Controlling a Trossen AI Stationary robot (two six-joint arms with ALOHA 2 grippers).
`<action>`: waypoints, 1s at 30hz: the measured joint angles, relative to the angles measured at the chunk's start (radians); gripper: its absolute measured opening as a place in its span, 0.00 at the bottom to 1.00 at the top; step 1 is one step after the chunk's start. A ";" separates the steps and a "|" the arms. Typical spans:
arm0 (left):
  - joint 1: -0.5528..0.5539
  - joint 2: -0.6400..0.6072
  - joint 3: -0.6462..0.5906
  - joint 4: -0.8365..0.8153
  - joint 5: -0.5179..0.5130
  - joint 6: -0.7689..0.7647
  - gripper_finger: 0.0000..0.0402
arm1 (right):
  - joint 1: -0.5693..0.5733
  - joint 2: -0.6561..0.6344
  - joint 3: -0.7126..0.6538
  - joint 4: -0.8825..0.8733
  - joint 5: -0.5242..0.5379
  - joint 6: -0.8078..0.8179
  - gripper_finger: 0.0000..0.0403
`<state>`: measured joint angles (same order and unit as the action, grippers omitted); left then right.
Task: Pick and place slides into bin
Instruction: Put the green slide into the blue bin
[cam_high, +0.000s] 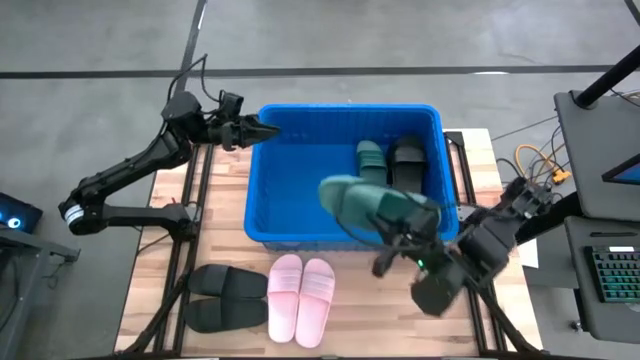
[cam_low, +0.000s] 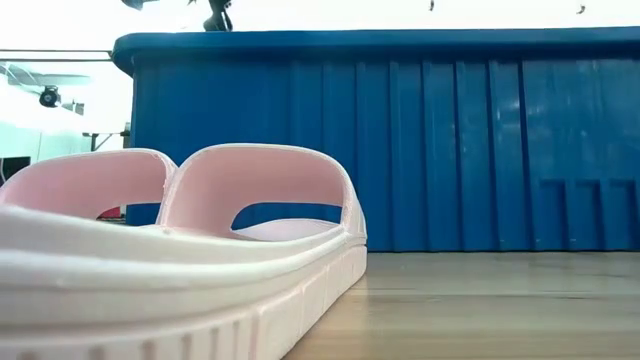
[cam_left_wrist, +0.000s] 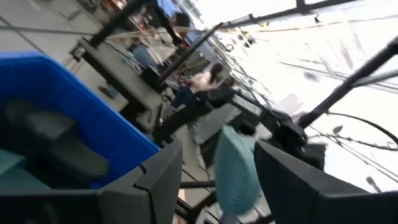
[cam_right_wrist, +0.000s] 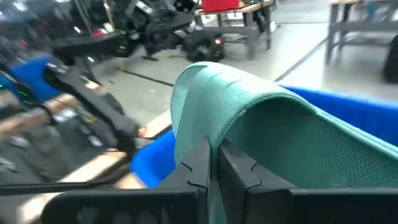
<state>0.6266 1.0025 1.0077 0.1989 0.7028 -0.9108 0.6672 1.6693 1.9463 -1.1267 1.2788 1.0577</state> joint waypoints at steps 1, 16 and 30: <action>0.000 0.000 0.000 0.002 0.008 0.000 0.46 | -0.024 0.000 0.011 0.000 -0.013 -0.039 0.02; -0.020 0.031 0.000 0.004 0.010 0.006 0.46 | -0.313 -0.010 0.031 0.045 -0.195 -0.219 0.02; -0.033 0.225 0.010 0.297 -0.014 -0.026 0.46 | -0.392 -0.010 0.080 0.146 -0.265 -0.365 0.02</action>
<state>0.5931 1.2276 1.0177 0.4961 0.6890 -0.9365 0.2748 1.6592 2.0262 -0.9810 1.0135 0.6930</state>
